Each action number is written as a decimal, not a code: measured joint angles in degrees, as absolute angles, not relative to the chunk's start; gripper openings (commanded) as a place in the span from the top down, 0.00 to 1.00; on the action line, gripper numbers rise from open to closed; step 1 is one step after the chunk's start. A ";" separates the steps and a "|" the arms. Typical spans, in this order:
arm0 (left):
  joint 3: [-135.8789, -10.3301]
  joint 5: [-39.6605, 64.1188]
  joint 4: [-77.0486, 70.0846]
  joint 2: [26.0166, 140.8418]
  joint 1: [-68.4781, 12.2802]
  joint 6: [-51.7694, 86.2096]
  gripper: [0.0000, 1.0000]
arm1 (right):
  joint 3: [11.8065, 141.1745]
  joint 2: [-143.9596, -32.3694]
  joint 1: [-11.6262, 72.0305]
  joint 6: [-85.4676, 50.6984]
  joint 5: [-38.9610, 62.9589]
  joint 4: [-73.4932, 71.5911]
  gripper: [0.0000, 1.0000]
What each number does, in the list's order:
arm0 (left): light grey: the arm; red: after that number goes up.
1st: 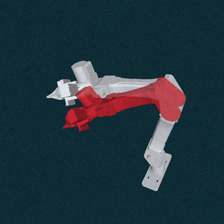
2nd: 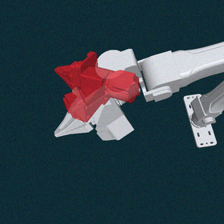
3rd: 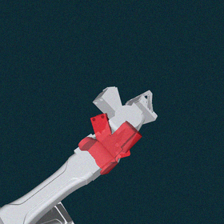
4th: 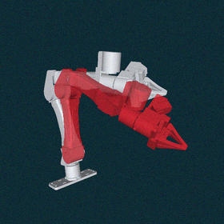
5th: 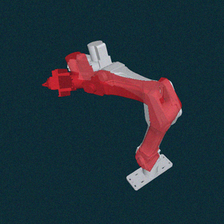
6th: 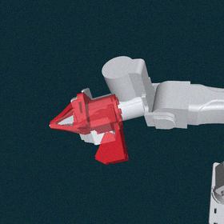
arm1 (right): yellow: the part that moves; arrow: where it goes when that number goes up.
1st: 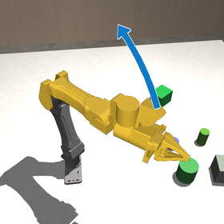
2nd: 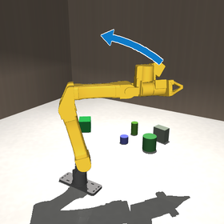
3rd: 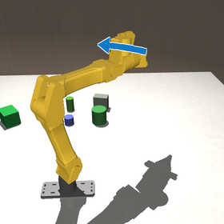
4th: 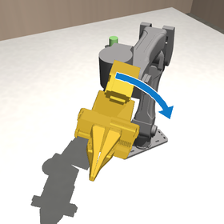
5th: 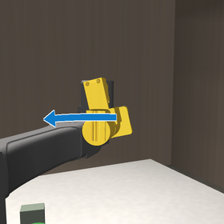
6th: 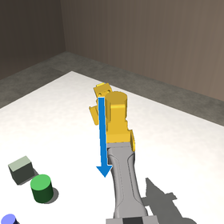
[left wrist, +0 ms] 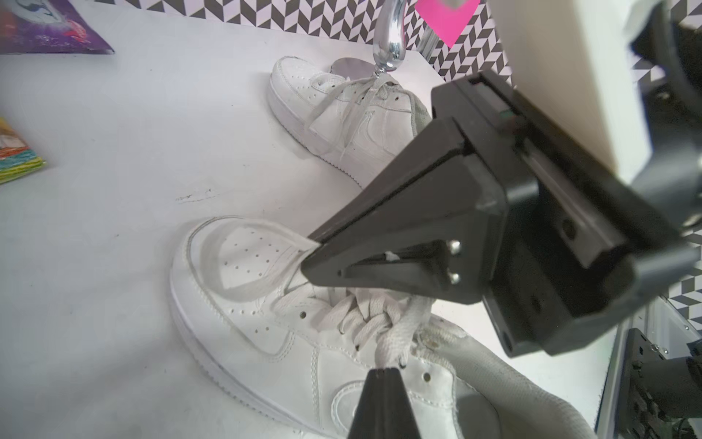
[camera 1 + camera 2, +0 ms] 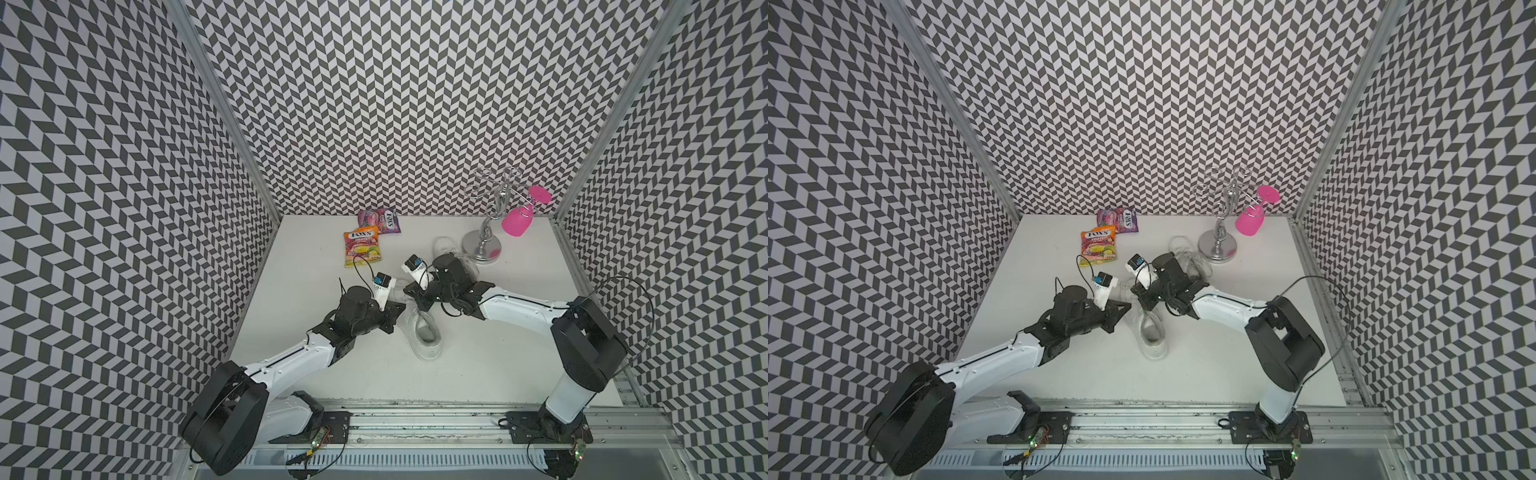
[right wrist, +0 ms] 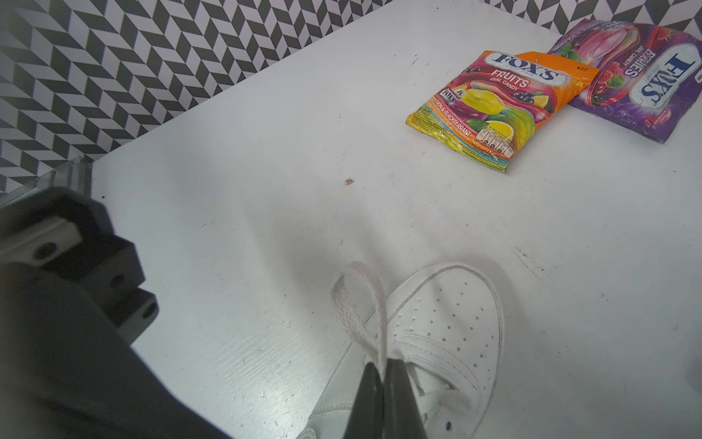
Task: Tie the shoes
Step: Adjust the shoelace on the shoe.
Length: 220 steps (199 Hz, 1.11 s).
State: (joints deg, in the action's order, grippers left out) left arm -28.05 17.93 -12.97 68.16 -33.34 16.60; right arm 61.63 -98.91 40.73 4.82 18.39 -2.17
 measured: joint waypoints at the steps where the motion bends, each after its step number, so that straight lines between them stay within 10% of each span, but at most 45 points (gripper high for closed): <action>1: -27.92 17.82 -12.93 67.96 -33.34 16.64 1.00 | 61.65 -98.89 40.73 4.82 18.39 -2.17 1.00; 169: -22.24 6.37 -5.76 57.58 -33.32 24.38 1.00 | 61.52 -98.56 40.69 4.47 17.85 -2.15 1.00; 220: -22.24 9.41 -6.33 57.36 -31.99 25.06 0.25 | 60.86 -96.88 40.69 4.47 19.05 -2.20 1.00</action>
State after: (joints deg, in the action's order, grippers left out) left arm -22.24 9.41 -6.33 57.36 -31.99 25.06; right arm 60.86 -96.88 40.69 4.47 19.05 -2.20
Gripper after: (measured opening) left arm 0.623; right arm 0.046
